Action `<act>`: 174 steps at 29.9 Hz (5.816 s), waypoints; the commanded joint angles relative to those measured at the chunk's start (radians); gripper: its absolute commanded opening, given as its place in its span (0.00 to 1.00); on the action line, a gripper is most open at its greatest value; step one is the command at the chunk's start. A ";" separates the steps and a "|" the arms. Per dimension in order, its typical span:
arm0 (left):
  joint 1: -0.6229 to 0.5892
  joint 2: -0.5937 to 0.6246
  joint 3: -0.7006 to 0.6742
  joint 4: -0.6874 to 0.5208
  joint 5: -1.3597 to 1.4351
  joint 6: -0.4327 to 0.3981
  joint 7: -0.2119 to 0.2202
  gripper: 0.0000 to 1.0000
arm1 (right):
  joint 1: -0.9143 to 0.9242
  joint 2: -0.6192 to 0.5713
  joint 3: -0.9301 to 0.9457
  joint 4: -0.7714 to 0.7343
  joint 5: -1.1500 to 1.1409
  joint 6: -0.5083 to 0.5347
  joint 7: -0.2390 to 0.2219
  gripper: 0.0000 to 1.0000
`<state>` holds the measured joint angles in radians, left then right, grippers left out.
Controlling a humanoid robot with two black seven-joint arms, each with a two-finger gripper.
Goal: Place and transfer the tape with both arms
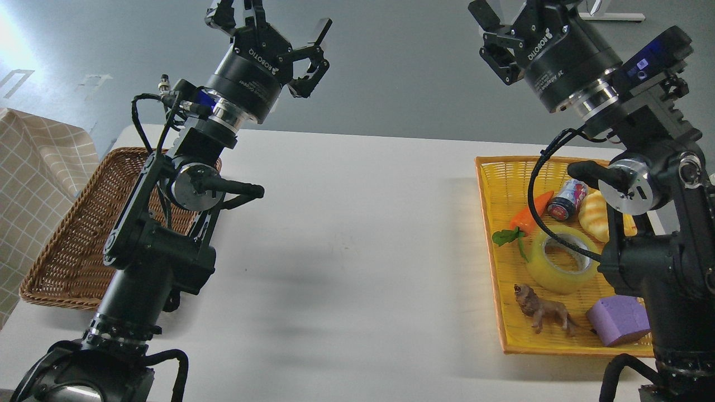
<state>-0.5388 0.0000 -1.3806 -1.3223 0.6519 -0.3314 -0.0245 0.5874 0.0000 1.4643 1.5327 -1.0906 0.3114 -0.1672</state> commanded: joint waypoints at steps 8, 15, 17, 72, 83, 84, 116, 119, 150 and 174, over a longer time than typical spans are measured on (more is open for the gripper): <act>-0.001 0.000 0.000 0.002 -0.003 -0.002 0.000 0.98 | -0.005 0.000 -0.001 -0.003 0.000 0.002 -0.002 1.00; -0.001 0.000 0.000 0.002 -0.003 -0.002 0.000 0.98 | -0.008 0.000 -0.001 -0.003 0.000 0.002 -0.002 1.00; -0.001 0.000 -0.002 0.002 -0.003 -0.002 0.000 0.98 | -0.008 0.000 -0.001 -0.003 0.000 0.002 -0.002 1.00; 0.008 0.000 -0.005 0.000 -0.011 -0.003 -0.002 0.98 | -0.012 -0.173 -0.059 0.046 -0.009 0.005 -0.014 1.00; 0.020 0.000 -0.003 0.002 -0.009 0.002 -0.002 0.98 | -0.104 -0.511 -0.059 0.064 -0.023 0.005 -0.011 1.00; 0.020 0.000 -0.002 0.002 -0.009 0.003 -0.002 0.98 | -0.110 -0.528 -0.059 0.069 -0.023 0.005 -0.009 1.00; 0.040 0.000 -0.001 0.000 -0.002 0.008 -0.002 0.98 | -0.439 -0.919 -0.036 0.047 -0.399 0.132 0.236 1.00; 0.040 0.000 -0.005 0.002 -0.002 0.008 -0.002 0.98 | -0.442 -0.925 -0.019 0.037 -0.397 0.133 0.236 1.00; 0.039 0.000 -0.015 -0.008 -0.008 -0.002 -0.026 0.98 | -0.535 -0.939 0.009 0.069 -0.439 0.092 0.089 0.99; 0.054 0.000 -0.018 -0.012 -0.008 0.006 -0.028 0.98 | -0.531 -0.741 -0.242 -0.016 -1.000 0.084 0.103 0.98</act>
<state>-0.4845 0.0000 -1.3992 -1.3309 0.6442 -0.3237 -0.0522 0.0566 -0.7490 1.2276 1.5163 -2.0890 0.3959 -0.0634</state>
